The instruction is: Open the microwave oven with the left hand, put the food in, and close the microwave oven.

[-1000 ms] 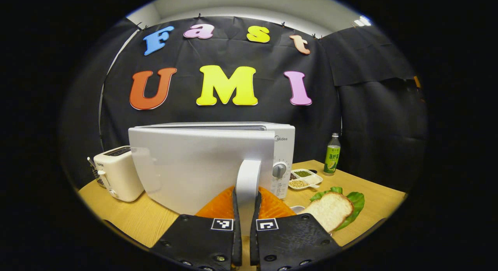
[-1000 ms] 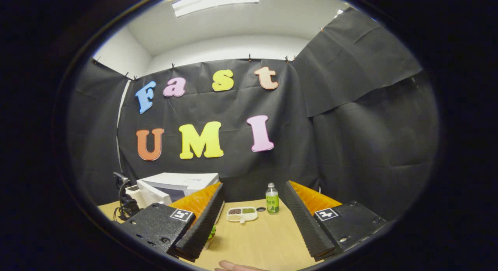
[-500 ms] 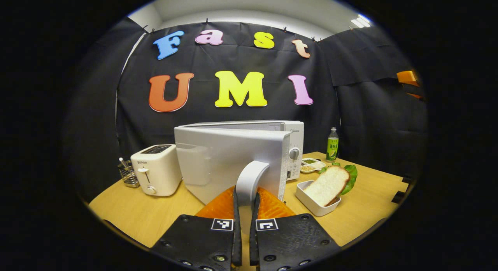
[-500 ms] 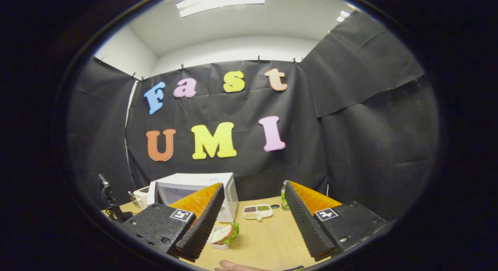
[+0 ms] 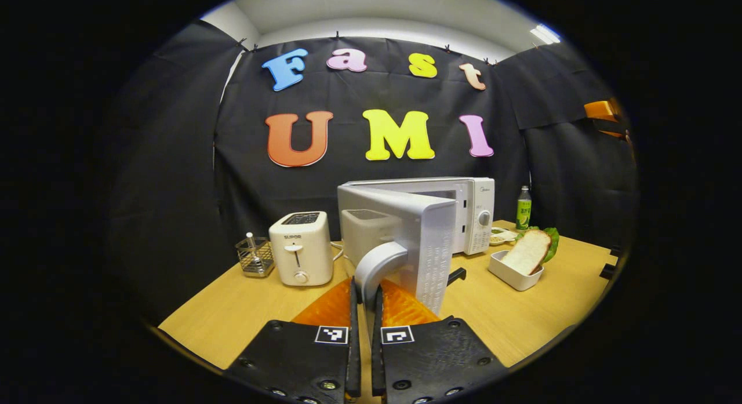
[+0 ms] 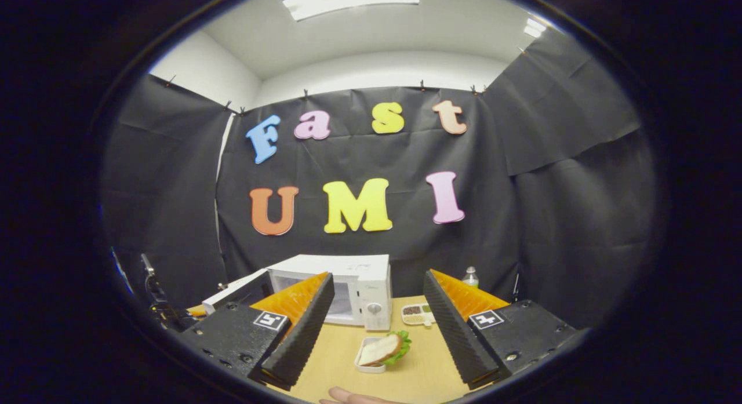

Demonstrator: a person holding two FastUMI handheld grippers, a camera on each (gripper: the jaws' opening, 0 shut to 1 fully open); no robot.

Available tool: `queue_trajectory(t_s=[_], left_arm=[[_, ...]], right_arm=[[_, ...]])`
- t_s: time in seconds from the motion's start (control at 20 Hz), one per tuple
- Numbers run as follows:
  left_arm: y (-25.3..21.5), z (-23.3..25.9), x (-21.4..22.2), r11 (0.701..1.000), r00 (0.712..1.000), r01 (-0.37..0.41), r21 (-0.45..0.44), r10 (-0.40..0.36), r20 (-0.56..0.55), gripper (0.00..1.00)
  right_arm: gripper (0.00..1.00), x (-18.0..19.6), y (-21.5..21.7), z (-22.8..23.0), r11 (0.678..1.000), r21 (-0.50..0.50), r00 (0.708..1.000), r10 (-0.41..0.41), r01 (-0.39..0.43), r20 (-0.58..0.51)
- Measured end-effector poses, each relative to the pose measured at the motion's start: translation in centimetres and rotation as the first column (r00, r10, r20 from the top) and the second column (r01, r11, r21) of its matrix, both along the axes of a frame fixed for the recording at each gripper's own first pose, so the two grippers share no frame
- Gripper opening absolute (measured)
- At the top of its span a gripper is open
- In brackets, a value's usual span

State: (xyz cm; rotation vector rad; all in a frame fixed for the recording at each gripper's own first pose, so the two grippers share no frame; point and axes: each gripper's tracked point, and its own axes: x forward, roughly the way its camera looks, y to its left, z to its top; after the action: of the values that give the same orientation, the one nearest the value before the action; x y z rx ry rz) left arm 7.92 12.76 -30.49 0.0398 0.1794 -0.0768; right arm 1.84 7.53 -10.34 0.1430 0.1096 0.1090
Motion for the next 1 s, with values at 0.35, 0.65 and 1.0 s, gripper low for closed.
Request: queue_trajectory(t_s=[0.35,0.65,1.0], left_arm=[[4.8,-0.5,-0.4,0.989,0.998,0.07,-0.129,-0.07,0.007,0.06],[10.8,0.1,-2.8,0.98,0.998,-0.07,-0.187,0.069,-0.012,0.67],[13.4,6.2,-8.2,0.971,0.979,-0.192,-0.142,0.199,0.039,0.93]], right_arm=[[0.9,0.0,3.9,0.4,0.999,-0.001,0.999,0.037,-0.037,-0.009],[0.9,0.9,4.6,0.4,0.999,-0.024,0.999,0.035,-0.035,-0.018],[0.9,3.7,3.3,-2.1,0.998,-0.056,0.993,0.035,-0.042,-0.117]])
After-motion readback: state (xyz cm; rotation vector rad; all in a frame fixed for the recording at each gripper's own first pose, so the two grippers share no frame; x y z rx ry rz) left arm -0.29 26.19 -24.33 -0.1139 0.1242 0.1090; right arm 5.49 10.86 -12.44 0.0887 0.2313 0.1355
